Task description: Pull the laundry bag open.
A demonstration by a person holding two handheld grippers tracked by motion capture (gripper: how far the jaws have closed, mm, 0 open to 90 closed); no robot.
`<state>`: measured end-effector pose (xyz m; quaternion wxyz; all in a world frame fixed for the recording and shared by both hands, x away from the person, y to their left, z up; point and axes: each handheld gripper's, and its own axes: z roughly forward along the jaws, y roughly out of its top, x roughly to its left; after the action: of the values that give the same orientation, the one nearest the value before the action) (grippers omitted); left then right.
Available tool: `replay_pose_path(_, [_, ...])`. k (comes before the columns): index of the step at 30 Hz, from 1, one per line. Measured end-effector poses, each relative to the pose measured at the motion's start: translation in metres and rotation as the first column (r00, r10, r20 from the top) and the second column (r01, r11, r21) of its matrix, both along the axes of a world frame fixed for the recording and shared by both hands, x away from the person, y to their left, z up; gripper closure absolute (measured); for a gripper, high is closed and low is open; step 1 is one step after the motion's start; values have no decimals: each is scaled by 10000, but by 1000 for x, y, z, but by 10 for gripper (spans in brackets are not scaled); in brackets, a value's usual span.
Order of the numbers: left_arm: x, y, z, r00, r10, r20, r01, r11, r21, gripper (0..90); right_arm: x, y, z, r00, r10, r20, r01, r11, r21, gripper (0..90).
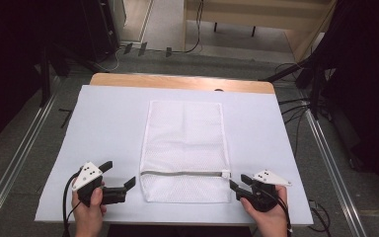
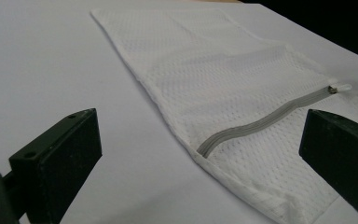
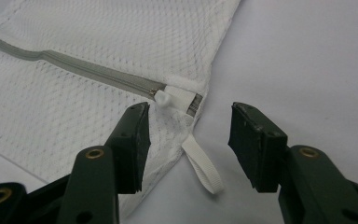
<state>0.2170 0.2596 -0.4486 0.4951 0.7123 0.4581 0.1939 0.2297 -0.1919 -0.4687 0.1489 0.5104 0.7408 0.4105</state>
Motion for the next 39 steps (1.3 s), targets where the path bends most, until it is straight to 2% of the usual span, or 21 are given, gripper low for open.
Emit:
replay_pose_path(4, [1,-5,-1,9999,-103,-50,103,9999,47,0,1,2,-1,9999,90,-103,-89,9999,64,521])
replay_pose_path(8, [1,-6,-1,9998,-155,-81,155,9999,41,0,2,3,-3,9997,197,-135,-198,9998,-75,527])
replay_pose_path(14, [0,-11,-1,9996,-281,-84,281,9996,5,0,8,7,-9,9988,183,-457,-196,9994,-277,537])
replay_pose_path(18, [0,-18,-1,9989,-458,-92,458,9989,1,0,8,13,-11,9983,441,-379,-456,9981,-411,525])
replay_pose_path(21, [1,-23,-2,9981,-608,-136,609,9981,66,0,7,17,-13,9977,569,-359,-594,9955,-733,515])
replay_pose_path(25, [0,-27,-2,9975,-690,-169,692,9976,91,0,4,23,-15,9994,345,-72,-351,9937,-1069,534])
replay_pose_path(27, [-1,-34,-1,9980,-621,-102,623,9977,270,0,1,28,-16,9996,203,211,-169,9887,-1488,563])
replay_pose_path(29, [-1,-42,0,9975,-679,-176,686,9967,435,0,-1,31,-16,9996,145,241,-107,9885,-1508,630])
replay_pose_path(32, [1,-56,2,9955,-882,-341,891,9957,248,0,-2,33,-16,9995,-40,317,88,9882,-1532,716])
replay_pose_path(35, [9,-73,4,9867,-1451,-737,1453,9894,-30,0,-1,32,-16,9992,-276,306,317,9894,-1415,856])
replay_pose_path(36, [11,-80,5,9840,-1604,-778,1601,9871,-98,0,0,31,-16,9997,-201,165,219,9925,-1204,887])
replay_pose_path(38, [16,-95,6,9814,-1756,-777,1757,9844,-54,17,2,29,-15,9999,-145,-32,142,9954,-950,899])
replay_pose_path(39, [18,-104,7,9830,-1674,-757,1684,9857,63,45,3,28,-15,10000,-89,-41,85,9961,-879,900])
